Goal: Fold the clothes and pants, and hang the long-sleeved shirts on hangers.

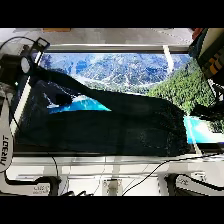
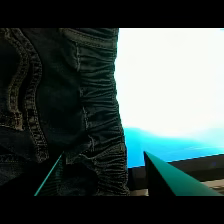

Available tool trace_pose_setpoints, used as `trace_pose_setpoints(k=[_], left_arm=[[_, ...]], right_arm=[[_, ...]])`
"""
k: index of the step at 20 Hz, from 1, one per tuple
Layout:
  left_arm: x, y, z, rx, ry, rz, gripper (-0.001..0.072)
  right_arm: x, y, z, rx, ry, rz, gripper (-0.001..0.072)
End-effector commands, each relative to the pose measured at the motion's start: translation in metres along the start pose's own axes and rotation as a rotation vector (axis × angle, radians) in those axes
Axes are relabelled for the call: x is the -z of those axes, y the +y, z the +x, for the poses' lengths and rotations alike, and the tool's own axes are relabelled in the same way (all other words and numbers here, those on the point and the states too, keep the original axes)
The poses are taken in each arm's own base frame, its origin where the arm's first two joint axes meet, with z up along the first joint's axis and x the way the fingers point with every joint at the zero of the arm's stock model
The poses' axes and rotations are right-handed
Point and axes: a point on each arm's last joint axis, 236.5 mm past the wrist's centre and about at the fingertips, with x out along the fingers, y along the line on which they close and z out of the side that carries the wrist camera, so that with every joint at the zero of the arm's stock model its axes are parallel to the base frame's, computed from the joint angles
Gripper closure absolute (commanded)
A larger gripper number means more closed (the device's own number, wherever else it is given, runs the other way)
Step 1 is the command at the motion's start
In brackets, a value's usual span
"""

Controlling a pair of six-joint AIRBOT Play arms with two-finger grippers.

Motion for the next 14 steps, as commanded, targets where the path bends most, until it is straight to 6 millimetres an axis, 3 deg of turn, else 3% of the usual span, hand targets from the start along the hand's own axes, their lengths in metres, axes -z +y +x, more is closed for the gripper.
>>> trace_pose_setpoints(k=[1,3,5,7,11,12,13,14], left_arm=[[0.083,-0.053,0.034,0.118,0.246,0.124,0.0693],[0.138,-0.07,0.05,0.136,0.392,0.201,0.0692],[0.172,-0.073,0.057,0.136,0.477,0.247,0.0692],[0.182,-0.068,0.064,0.122,0.477,0.21,0.0692],[0.173,-0.034,0.077,0.017,0.39,0.124,0.0692],[0.171,-0.021,0.078,-0.026,0.376,0.153,0.0692],[0.166,-0.006,0.078,-0.079,0.36,0.2,0.0691],[0.161,0.005,0.077,-0.12,0.347,0.241,0.0691]], right_arm=[[-0.001,0.0,0.0,0.002,-0.003,0.0,0.0162],[-0.002,-0.001,0.0,0.003,-0.007,-0.001,0.0162],[-0.006,-0.002,-0.001,0.008,-0.025,-0.001,0.0162],[-0.009,-0.003,-0.001,0.011,-0.037,-0.001,0.0162],[-0.034,-0.014,0.001,0.058,-0.147,-0.036,0.0166],[-0.044,-0.024,0.0,0.102,-0.191,-0.045,0.0245],[-0.054,-0.034,-0.004,0.147,-0.236,-0.058,0.0443],[-0.064,-0.036,-0.008,0.159,-0.276,-0.06,0.0559]])
